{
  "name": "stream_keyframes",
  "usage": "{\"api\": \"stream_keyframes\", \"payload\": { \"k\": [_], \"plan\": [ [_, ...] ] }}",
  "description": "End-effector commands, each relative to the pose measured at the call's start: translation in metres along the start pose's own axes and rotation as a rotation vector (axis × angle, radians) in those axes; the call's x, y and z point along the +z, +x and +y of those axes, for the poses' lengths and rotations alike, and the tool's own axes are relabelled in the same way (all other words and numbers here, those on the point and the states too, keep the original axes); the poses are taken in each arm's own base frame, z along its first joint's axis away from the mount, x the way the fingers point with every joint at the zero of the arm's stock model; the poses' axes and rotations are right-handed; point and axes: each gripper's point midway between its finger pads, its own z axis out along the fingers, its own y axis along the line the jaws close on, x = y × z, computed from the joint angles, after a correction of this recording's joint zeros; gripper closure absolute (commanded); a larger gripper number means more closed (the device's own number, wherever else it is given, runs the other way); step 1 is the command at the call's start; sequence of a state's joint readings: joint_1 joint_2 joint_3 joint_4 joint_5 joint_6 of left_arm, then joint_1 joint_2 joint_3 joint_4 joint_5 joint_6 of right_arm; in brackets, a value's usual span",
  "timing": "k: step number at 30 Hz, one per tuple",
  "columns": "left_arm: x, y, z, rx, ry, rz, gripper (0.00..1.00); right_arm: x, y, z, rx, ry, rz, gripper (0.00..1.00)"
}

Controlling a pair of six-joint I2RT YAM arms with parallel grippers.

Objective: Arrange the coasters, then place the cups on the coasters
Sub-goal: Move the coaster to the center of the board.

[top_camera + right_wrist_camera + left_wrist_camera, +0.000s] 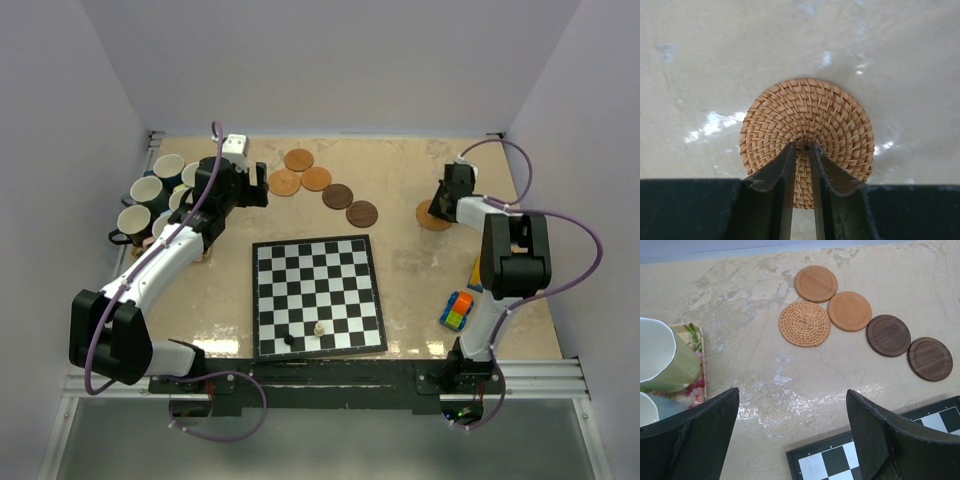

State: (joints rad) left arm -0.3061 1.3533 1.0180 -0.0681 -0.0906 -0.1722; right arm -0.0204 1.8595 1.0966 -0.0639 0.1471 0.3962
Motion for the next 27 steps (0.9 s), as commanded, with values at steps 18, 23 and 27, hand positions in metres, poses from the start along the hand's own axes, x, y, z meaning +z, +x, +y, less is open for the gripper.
{"api": "stream_keyframes", "payload": {
  "k": [18,23,27],
  "plan": [
    [0.002,-0.013,0.005,0.012,-0.032,-0.053,0.08,0.046,0.013,0.131,-0.095,-0.121,0.080,0.77],
    [0.002,-0.012,0.005,0.013,-0.030,-0.050,0.07,0.047,0.008,0.160,-0.119,-0.150,0.067,0.77],
    [0.002,-0.012,0.005,0.013,-0.030,-0.050,0.07,0.048,0.014,0.175,-0.134,-0.166,0.073,0.77]
  ]
}}
